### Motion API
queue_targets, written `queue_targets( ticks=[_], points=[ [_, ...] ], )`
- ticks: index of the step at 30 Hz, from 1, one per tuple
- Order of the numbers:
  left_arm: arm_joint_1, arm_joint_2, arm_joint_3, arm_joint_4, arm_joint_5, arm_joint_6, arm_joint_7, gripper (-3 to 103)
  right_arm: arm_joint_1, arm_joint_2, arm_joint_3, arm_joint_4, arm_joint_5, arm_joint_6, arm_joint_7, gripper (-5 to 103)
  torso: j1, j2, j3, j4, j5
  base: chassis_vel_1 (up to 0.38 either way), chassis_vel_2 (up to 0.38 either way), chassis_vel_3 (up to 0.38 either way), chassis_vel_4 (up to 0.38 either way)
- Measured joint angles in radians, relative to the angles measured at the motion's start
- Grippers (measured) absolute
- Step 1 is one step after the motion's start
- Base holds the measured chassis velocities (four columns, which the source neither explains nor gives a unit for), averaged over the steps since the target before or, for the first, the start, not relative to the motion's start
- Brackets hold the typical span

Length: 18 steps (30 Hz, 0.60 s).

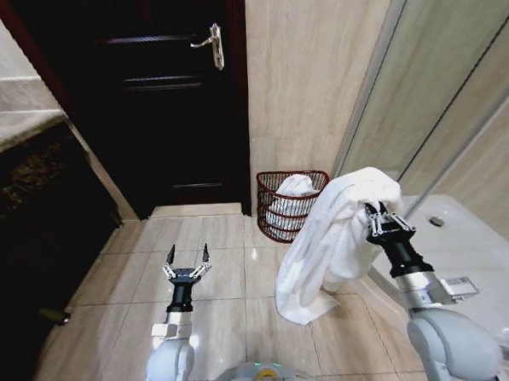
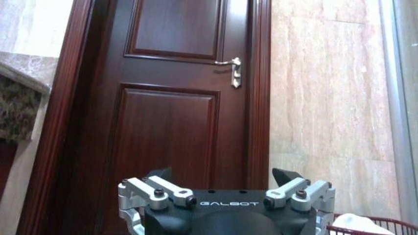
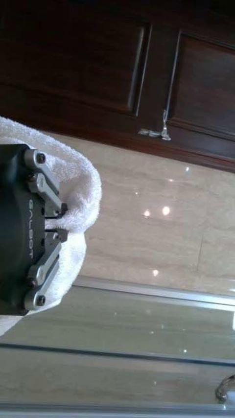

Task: Discard the used towel into the hamper.

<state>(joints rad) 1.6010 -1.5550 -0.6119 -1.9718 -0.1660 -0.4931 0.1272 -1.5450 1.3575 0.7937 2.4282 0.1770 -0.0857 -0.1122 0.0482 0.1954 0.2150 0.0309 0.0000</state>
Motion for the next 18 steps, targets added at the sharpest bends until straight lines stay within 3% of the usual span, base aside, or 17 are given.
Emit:
queue_targets(
  ticks=[12,18],
  points=[
    [-0.009,-0.002,0.004,-0.010,-0.010,0.039,-0.027,100,0.056,-0.045,-0.003,0.007,0.010,-0.062,0.005,7,0.012,0.046,0.034,0.0000,0.0001,0.000,0.000,0.000,0.000],
    [-0.012,-0.014,0.007,-0.024,0.009,0.052,-0.060,100,0.104,-0.097,-0.004,-0.019,0.065,-0.104,0.014,7,0.020,0.073,0.053,0.0000,0.0001,0.000,0.000,0.000,0.000]
  ],
)
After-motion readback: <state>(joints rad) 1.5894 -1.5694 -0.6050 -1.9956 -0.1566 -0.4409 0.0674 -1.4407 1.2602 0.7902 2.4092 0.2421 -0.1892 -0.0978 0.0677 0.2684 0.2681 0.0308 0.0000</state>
